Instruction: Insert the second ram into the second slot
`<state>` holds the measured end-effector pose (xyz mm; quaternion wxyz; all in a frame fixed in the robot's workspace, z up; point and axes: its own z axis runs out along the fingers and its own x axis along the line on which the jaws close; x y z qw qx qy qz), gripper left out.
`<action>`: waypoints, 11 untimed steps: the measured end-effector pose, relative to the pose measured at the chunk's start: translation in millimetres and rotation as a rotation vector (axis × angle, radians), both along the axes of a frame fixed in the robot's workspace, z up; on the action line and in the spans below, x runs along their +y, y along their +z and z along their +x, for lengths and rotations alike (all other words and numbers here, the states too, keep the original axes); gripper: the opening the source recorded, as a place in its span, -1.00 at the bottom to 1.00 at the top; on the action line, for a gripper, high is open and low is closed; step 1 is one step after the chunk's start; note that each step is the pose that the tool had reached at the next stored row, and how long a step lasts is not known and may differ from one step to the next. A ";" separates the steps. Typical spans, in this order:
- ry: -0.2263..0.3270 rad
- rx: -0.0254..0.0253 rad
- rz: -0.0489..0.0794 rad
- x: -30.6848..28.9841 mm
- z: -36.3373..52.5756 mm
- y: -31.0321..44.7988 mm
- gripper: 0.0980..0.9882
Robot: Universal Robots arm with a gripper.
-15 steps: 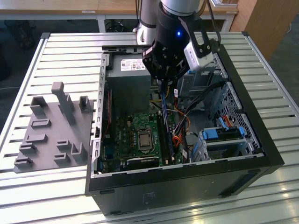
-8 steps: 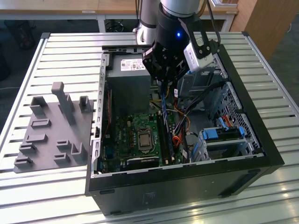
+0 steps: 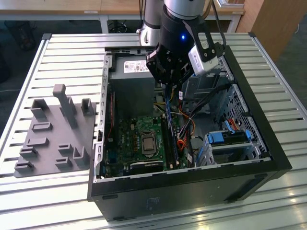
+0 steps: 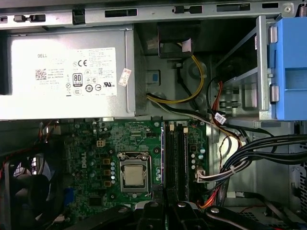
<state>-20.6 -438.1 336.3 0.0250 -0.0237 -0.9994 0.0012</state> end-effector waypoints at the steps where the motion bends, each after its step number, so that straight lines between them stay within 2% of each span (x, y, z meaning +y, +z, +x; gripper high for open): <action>1: 0.000 0.0000 0.000 0.0 0.0 -0.3 -0.91; 2: 0.000 0.0000 0.000 0.0 0.0 -0.4 -0.91; 4: 0.000 0.0000 0.000 0.0 0.0 -6.2 -0.91; 11: 0.000 0.0000 0.000 0.0 0.0 -7.1 -0.91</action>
